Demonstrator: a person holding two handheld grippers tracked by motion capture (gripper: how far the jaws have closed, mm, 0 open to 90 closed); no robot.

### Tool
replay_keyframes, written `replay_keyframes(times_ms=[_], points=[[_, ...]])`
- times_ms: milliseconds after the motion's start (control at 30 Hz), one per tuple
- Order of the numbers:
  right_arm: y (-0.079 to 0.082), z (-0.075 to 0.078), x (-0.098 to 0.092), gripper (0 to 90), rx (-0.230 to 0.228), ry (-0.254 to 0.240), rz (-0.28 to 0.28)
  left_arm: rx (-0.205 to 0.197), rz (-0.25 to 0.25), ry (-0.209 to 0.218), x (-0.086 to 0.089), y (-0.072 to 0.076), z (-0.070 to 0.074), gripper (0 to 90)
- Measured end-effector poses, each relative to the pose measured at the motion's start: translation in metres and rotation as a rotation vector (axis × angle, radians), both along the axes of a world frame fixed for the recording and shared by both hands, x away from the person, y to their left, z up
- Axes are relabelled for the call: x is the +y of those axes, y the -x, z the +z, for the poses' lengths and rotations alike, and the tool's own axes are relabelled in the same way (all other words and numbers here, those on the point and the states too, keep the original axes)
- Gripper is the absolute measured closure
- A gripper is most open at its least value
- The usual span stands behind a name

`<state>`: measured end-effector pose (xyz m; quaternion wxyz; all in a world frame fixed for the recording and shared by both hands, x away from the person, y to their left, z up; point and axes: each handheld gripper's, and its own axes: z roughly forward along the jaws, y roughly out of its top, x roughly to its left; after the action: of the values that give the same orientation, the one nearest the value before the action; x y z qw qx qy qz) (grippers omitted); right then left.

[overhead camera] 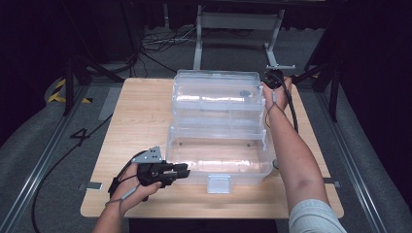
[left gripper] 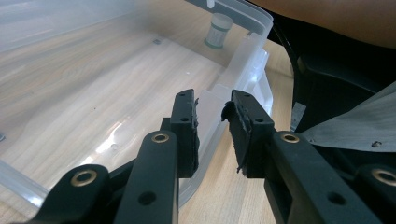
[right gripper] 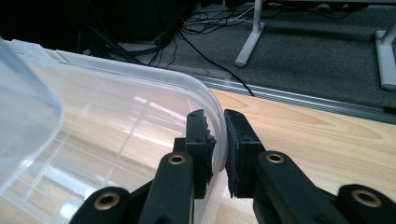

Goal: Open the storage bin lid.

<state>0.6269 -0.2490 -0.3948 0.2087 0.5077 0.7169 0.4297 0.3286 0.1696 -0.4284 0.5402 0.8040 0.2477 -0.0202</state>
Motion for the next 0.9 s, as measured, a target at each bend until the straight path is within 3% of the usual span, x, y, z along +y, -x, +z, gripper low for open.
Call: replay_keyframes(times_ms=[267,567,733,900], points=[[0.000,-0.002,-0.001,80.6,-0.004,-0.010,-0.003,0.004,-0.001,-0.004,0.000,0.000,0.000,72.5],[0.008,0.002,-0.008,72.3,-0.055,-0.022,0.003,0.027,0.016,-0.039,-0.004,0.001,0.004,67.3],[0.021,0.015,-0.014,70.4,-0.103,-0.018,0.017,0.005,0.024,-0.033,-0.004,0.001,0.008,59.2],[0.040,0.028,-0.020,69.2,-0.152,-0.006,0.047,-0.039,0.023,0.012,-0.004,0.004,0.021,53.7]])
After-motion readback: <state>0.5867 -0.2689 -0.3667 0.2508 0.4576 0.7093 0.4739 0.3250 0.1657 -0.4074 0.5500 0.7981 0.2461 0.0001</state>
